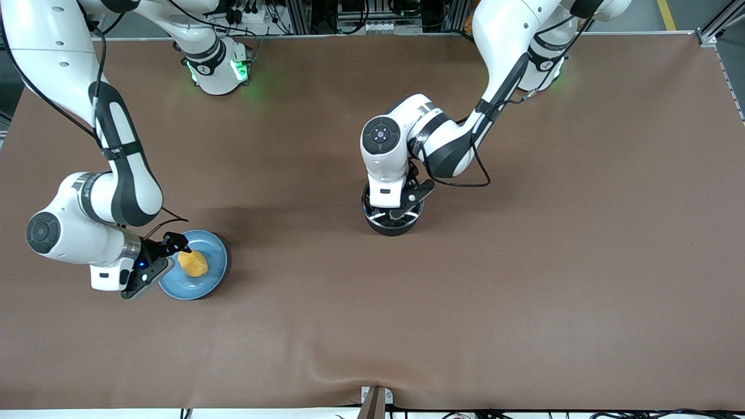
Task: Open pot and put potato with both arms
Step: 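Reach the left gripper to the lid knob while the right gripper reaches the potato, then grasp the lid knob with the left gripper while the right gripper grasps the potato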
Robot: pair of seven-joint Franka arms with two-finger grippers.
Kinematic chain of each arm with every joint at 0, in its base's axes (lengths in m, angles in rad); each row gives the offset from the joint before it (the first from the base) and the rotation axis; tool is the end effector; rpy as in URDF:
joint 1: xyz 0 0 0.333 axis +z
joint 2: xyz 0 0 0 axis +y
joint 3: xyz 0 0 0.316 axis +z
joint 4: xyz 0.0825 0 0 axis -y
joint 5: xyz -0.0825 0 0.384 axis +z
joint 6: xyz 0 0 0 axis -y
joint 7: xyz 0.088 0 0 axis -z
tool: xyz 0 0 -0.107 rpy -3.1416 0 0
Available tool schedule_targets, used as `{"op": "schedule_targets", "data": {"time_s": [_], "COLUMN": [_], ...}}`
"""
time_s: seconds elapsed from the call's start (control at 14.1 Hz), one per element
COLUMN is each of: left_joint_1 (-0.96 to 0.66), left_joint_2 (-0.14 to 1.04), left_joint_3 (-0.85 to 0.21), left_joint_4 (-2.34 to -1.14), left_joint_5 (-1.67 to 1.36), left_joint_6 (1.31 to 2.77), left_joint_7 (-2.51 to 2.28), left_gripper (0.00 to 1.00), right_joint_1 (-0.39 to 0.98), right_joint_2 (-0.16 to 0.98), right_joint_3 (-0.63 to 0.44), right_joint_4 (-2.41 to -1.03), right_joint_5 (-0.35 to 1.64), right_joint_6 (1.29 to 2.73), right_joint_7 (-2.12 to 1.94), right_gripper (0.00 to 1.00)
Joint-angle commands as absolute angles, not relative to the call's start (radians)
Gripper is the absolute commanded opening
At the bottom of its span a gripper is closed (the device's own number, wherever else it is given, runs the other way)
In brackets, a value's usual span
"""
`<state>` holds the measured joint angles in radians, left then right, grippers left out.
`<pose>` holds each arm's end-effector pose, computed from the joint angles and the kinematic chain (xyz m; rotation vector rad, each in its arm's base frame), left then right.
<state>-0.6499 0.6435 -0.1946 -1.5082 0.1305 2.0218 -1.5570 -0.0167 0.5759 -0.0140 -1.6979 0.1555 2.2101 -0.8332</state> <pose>0.4831 -0.5011 0.2833 -2.8602 -1.0115 0.0703 0.6687 -0.0144 0.2557 -2.8249 -1.0435 0.0146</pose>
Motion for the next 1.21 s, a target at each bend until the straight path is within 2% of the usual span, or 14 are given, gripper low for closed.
{"op": "schedule_targets", "data": {"time_s": [0.0, 0.07, 0.14, 0.21, 0.28, 0.57, 0.71, 0.78, 0.92, 1.0, 1.14], "left_joint_1": [-0.669, -0.669, -0.667, -0.667, -0.664, -0.655, -0.655, -0.653, -0.653, -0.650, -0.637], "left_joint_2": [0.604, 0.603, 0.603, 0.603, 0.603, 0.607, 0.607, 0.607, 0.606, 0.603, 0.578], "left_joint_3": [-0.192, -0.192, -0.192, -0.192, -0.192, -0.192, -0.192, -0.192, -0.192, -0.190, -0.190], "left_joint_4": [-1.549, -1.549, -1.549, -1.549, -1.549, -1.545, -1.545, -1.545, -1.545, -1.545, -1.543], "left_joint_5": [0.152, 0.152, 0.152, 0.152, 0.152, 0.152, 0.152, 0.152, 0.152, 0.152, 0.150], "left_joint_6": [2.040, 2.040, 2.040, 2.040, 2.040, 2.042, 2.042, 2.042, 2.042, 2.042, 2.034], "left_joint_7": [-1.603, -1.606, -1.609, -1.611, -1.611, -1.611, -1.611, -1.611, -1.611, -1.611, -1.609], "left_gripper": [1.00, 1.00, 0.91, 0.72, 0.65, 0.70, 0.67, 0.50, 0.08, 0.00, 0.00], "right_joint_1": [-0.020, -0.018, -0.017, -0.015, -0.017, 0.000, -0.003, -0.005, -0.003, -0.005, -0.005], "right_joint_2": [0.600, 0.607, 0.618, 0.624, 0.626, 0.627, 0.635, 0.638, 0.649, 0.650, 0.650], "right_joint_3": [-0.015, -0.015, -0.015, -0.015, -0.015, -0.015, -0.015, -0.015, -0.015, -0.015, -0.015], "right_joint_4": [-1.704, -1.704, -1.704, -1.710, -1.729, -1.756, -1.755, -1.755, -1.756, -1.756, -1.756], "right_joint_5": [0.181, 0.181, 0.181, 0.181, 0.181, 0.181, 0.181, 0.181, 0.181, 0.181, 0.181], "right_joint_6": [2.250, 2.253, 2.263, 2.284, 2.307, 2.339, 2.341, 2.350, 2.367, 2.368, 2.368], "right_joint_7": [-0.848, -0.848, -0.848, -0.848, -0.848, -0.848, -0.848, -0.848, -0.848, -0.848, -0.848], "right_gripper": [1.00, 1.00, 1.00, 1.00, 1.00, 1.00, 1.00, 1.00, 1.00, 0.94, 0.65]}}
